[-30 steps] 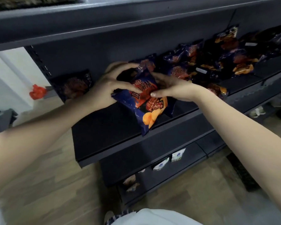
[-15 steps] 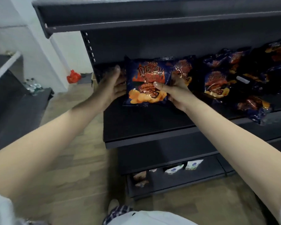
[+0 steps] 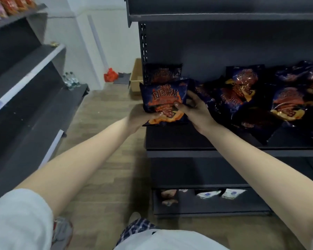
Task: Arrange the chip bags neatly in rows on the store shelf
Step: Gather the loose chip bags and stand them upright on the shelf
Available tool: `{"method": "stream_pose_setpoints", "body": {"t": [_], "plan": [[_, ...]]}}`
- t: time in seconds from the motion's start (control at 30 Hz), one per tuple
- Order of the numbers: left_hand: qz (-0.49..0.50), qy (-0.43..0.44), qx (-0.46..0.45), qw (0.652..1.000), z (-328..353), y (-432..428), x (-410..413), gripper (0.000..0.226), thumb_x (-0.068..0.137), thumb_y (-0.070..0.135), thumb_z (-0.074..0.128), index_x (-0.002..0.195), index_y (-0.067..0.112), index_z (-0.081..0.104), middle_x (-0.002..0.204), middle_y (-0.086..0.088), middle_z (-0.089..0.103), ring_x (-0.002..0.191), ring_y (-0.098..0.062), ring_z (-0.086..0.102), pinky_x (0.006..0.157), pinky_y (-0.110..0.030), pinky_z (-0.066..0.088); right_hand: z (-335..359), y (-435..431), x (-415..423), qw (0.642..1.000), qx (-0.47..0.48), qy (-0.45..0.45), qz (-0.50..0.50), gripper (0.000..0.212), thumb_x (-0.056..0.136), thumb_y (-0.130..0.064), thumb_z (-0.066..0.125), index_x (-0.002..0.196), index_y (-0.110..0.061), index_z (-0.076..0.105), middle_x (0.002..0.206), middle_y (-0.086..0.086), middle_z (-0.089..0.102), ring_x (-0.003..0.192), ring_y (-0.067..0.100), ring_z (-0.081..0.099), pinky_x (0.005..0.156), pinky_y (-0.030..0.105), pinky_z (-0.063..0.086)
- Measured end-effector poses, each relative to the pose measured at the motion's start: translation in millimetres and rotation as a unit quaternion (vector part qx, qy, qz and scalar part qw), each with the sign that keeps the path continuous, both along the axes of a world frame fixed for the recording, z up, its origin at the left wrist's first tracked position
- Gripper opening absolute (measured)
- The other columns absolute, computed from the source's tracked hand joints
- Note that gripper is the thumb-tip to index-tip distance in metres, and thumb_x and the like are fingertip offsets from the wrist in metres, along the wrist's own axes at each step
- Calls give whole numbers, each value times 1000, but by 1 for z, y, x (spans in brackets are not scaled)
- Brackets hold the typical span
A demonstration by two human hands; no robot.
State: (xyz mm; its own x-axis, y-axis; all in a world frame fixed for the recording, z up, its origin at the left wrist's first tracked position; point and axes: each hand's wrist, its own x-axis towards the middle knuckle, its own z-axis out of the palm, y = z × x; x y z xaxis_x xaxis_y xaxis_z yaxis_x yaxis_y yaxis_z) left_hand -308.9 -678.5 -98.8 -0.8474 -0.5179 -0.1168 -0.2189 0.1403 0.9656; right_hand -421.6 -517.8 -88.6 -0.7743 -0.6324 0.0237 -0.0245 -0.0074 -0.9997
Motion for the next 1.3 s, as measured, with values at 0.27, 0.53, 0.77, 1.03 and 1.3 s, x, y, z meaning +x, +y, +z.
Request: {"method": "stream_pose_setpoints", "body": {"t": [0.27,0.53,0.77,1.03,1.3], "plan": [[12,-6,-9,1000,-1,-18,-23,54,75,2,74,124,3,54,117,-7,60,107,-20,57,95,-31,45,-23,12,-14,943,238,230,-17,60,94,-30,56,146,-15,31,138,6,49,125,19,49,102,26,38],[8,-35,-37,999,-17,-36,-58,54,71,10,78,120,15,58,119,-10,64,110,-26,59,101,-47,44,-35,14,-18,871,313,373,64,58,97,-27,49,148,-17,25,148,11,34,134,27,37,108,29,30],[30,-82,-141,986,-5,-38,-70,65,71,25,80,128,13,51,126,-9,59,117,-26,53,102,-40,41,-44,10,-35,730,474,475,125,58,99,-45,32,150,-20,20,155,9,20,142,31,18,117,43,14],[43,-75,-121,989,1,-27,-60,70,75,26,77,133,14,39,121,-3,55,116,-25,53,99,-42,44,-50,17,-30,738,484,452,133,56,100,-46,26,150,-23,18,158,6,13,145,28,8,118,44,8],[135,130,-296,937,7,1,-47,47,80,17,68,121,7,49,113,-1,53,102,-13,52,75,-9,39,-35,44,-23,766,445,442,139,55,100,-46,28,150,-24,19,157,6,17,144,27,16,117,40,16]]}}
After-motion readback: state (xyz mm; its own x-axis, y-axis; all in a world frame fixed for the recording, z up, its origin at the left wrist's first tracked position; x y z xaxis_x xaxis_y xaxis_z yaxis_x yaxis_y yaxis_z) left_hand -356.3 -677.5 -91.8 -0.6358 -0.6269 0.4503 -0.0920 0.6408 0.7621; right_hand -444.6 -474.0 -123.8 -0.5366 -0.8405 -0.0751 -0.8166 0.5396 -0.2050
